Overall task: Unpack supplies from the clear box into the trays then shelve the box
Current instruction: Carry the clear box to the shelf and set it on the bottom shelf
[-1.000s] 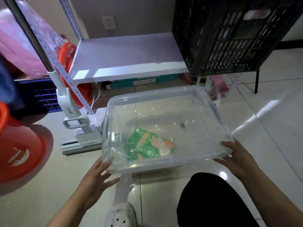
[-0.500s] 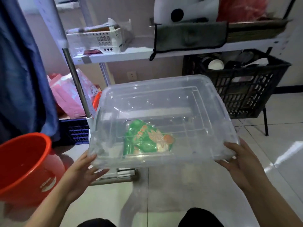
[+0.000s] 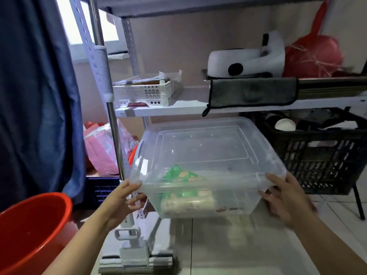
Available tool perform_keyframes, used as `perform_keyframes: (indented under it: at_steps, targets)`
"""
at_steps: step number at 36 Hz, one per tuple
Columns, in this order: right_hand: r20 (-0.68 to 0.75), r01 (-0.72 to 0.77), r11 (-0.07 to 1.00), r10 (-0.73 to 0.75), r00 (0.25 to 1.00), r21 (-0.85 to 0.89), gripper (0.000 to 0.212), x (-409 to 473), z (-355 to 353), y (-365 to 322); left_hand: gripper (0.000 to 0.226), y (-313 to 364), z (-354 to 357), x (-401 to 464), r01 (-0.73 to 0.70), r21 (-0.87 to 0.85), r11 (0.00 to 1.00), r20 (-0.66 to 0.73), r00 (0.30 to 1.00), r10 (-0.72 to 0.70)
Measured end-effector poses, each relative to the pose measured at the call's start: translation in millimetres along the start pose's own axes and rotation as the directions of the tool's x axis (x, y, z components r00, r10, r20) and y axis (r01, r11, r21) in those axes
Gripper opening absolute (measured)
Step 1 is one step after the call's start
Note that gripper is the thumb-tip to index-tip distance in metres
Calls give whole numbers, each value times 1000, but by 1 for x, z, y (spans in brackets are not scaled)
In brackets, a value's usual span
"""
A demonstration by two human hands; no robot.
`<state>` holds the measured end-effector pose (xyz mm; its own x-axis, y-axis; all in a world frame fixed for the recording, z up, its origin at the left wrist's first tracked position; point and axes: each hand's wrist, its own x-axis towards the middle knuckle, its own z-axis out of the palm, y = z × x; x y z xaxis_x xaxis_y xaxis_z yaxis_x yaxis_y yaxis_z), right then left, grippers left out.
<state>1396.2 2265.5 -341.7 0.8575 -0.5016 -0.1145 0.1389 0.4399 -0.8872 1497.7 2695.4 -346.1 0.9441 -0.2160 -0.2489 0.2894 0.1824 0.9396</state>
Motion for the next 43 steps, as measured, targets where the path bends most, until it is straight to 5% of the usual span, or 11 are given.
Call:
perform_keyframes:
  at_steps: [5,9,12,18,22,25,29,33,43]
  targets:
    - [41,169,971,-165,985,-171,64,9,6,-2,54,4,10,12,-116,48,992,-43,992,118]
    - [-5,319,897,-337,941,-306,54,30,27,2,68,4,34,34,-279,-5,960,-239,933,270]
    - [-41,290,799,-365,930,-526,62,49,44,7,60,10,59,49,-432,52,900,-271,862,429]
    - [-24,295,676,-419,908,-675,63,84,68,-2,65,21,82,91,-505,267,821,-307,763,569]
    - [106,238,367,-346,932,-899,74,106,73,-1,63,31,77,119,-445,376,813,-224,808,545]
    - [71,102,127,-231,970,-987,88,115,76,5,63,32,74,129,-396,594,700,-127,813,568]
    - [39,51,83,-134,990,-995,94,131,86,-8,64,34,72,140,-396,684,613,-51,812,581]
    - [53,54,47,-9,999,-997,92,144,95,-24,62,53,69,166,-326,657,680,-70,871,486]
    - [99,99,65,-6,995,-993,102,151,100,-16,62,62,60,182,-192,851,489,-55,893,446]
